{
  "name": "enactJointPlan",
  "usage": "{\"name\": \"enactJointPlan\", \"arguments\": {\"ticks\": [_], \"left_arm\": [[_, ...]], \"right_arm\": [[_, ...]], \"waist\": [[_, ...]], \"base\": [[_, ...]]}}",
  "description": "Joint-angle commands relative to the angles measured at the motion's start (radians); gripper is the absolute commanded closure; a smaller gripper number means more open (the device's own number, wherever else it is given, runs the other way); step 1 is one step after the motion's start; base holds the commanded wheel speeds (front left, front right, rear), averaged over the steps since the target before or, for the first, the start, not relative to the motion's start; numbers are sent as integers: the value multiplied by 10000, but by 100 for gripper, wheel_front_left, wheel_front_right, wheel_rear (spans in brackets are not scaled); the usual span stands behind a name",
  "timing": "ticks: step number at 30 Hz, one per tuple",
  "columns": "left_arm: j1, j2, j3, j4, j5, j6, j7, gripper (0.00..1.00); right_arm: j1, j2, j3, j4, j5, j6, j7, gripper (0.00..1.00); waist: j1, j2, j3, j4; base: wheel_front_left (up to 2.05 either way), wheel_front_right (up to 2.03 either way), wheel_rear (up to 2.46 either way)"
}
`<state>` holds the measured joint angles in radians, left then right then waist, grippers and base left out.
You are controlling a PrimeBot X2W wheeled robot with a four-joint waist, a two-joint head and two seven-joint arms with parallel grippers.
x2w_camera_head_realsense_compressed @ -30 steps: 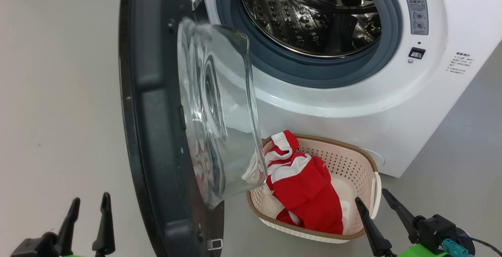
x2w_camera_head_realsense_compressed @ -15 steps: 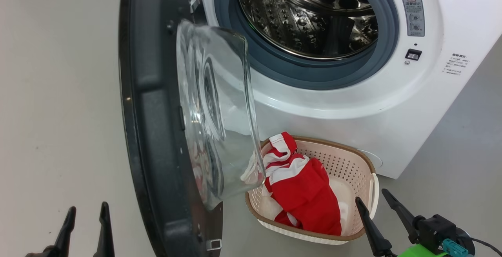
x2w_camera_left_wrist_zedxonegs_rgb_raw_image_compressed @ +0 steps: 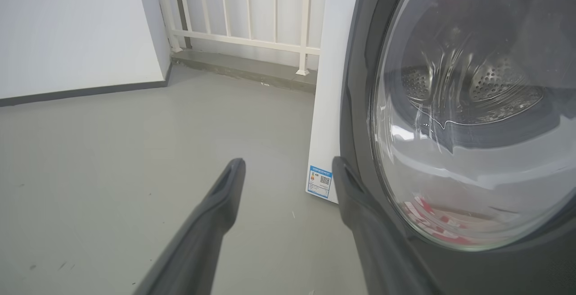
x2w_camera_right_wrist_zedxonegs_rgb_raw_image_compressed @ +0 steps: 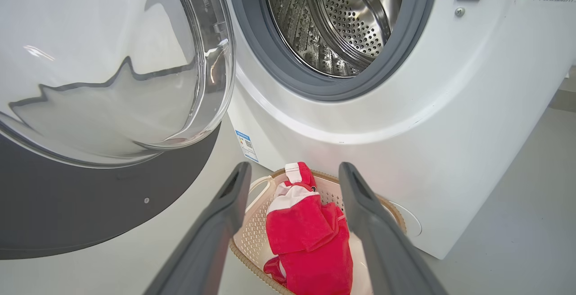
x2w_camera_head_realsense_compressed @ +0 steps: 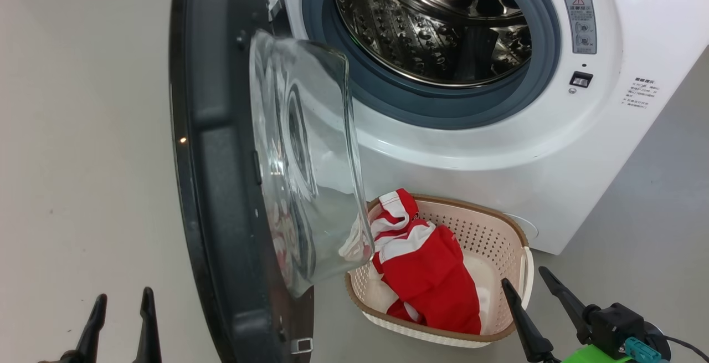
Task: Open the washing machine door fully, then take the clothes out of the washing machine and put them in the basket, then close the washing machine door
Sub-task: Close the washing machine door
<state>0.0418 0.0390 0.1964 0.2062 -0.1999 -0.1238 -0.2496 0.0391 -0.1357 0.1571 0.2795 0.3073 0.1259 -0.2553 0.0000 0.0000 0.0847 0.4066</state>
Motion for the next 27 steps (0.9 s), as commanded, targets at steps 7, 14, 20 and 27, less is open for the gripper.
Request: {"name": "enactJointPlan", "arguments": {"ticks": [7,14,20,27], "left_arm": [[-294,113,436,-367,-366,-58,-122,0],[-758,568,342,-697,-1785,-66,-122,100],[-1147,1398,-11,-877,-3693,-67,-122,100],[-1550,2695,-599,-1422,-7640,-68,506,100]], "right_arm": [[-51,-21,218,-187,9,48,-65,0],[-64,-17,242,-180,22,48,-65,0],[-85,-7,285,-147,43,48,-65,0],[-52,14,273,-145,35,48,-65,0]], "waist": [[0,0,-96,17],[0,0,-116,100],[0,0,-148,118],[0,0,-145,136]], "base": [[0,0,0],[0,0,0],[0,0,0],[0,0,0]]}}
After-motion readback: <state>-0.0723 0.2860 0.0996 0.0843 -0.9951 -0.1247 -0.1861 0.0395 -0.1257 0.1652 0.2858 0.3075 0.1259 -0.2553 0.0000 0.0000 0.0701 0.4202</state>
